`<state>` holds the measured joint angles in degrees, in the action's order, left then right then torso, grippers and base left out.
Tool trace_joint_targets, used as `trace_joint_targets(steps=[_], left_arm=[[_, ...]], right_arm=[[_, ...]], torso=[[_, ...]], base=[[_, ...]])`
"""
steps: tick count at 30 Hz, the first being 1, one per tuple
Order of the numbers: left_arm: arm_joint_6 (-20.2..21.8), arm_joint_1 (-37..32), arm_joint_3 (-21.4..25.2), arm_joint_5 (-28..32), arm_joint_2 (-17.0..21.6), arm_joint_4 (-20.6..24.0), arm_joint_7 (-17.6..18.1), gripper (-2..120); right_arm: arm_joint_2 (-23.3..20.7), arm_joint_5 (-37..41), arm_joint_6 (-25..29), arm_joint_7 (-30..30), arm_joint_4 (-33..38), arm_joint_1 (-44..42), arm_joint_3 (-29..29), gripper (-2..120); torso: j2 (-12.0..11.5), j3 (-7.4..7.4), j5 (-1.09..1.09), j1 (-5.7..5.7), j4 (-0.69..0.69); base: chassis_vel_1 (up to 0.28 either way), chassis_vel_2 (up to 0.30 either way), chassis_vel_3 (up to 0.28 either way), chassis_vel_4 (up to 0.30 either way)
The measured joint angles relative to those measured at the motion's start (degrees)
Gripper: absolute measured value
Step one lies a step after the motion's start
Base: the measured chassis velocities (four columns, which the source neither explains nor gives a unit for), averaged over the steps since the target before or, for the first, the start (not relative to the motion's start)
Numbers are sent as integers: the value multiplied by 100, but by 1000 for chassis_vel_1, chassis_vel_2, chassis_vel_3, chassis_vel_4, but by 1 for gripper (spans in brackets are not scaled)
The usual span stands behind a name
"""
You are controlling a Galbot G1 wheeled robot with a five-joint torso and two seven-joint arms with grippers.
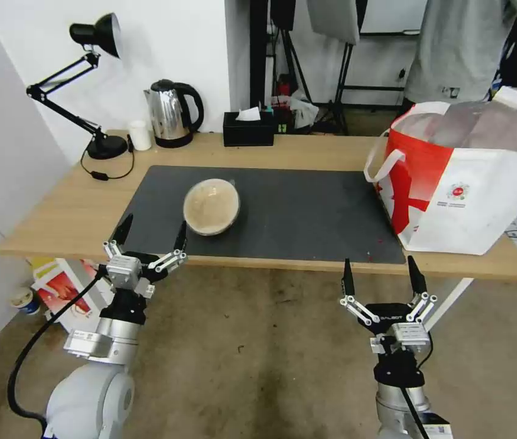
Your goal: Pick up the trash from the table and place it into the takeout bag.
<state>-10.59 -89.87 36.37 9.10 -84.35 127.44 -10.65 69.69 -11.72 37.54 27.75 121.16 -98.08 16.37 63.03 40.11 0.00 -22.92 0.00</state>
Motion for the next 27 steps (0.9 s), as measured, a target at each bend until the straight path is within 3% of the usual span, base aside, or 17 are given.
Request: trace_joint_targets(steps=[27], left_arm=[[-11,18,16,13,0,-10,-1,100]], right_arm=[[92,-91,149,63,-117,-123,-6,100]], torso=[[-1,0,0,0,0]], base=[[0,0,0,0]])
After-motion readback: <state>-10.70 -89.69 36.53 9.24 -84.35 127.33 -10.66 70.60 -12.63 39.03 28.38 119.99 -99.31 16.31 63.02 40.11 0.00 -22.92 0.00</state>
